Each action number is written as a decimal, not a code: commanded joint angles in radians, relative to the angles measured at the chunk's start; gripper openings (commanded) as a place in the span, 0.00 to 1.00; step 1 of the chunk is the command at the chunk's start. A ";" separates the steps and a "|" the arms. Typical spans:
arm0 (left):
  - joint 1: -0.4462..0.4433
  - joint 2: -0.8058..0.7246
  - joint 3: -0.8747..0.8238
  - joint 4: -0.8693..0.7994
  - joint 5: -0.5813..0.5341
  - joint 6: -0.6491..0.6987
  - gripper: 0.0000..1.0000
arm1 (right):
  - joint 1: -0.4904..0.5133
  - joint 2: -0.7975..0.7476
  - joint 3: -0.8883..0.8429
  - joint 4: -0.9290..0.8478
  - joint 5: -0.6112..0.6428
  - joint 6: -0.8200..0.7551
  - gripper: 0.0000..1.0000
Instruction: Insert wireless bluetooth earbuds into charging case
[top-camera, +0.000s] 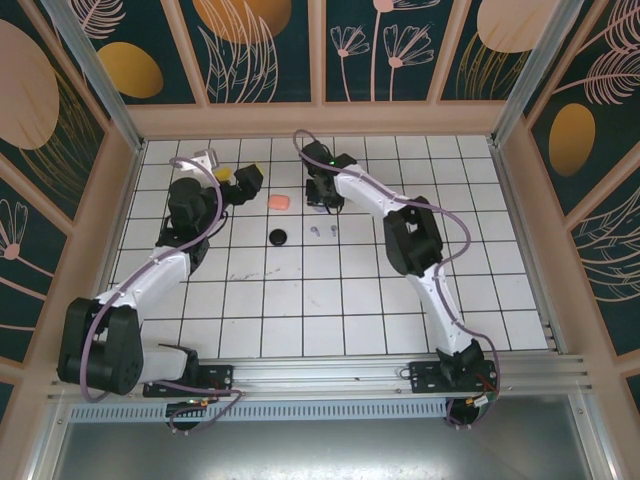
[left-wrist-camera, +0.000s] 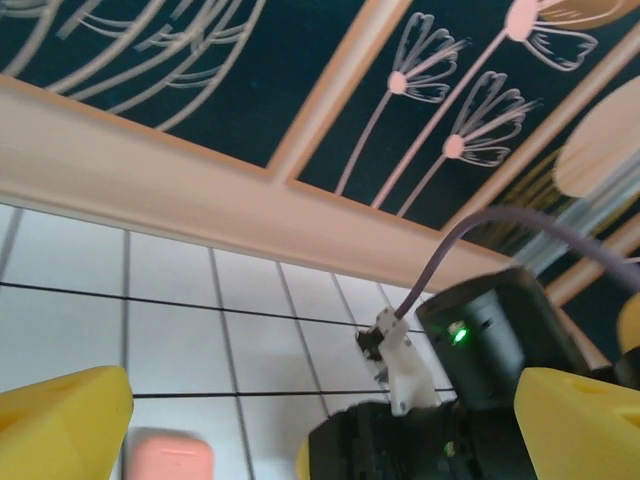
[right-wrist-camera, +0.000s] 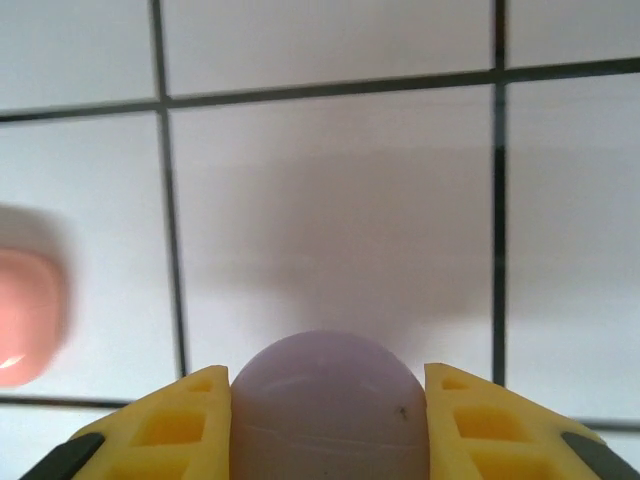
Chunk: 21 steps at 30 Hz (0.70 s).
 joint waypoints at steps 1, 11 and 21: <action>-0.010 0.052 -0.067 0.252 0.134 -0.093 0.97 | -0.019 -0.224 -0.066 0.103 -0.039 0.091 0.21; -0.137 0.232 -0.098 0.663 0.239 -0.135 0.92 | -0.026 -0.536 -0.338 0.326 -0.136 0.422 0.20; -0.180 0.419 -0.042 0.929 0.272 -0.248 0.65 | 0.063 -0.645 -0.444 0.389 -0.007 0.599 0.20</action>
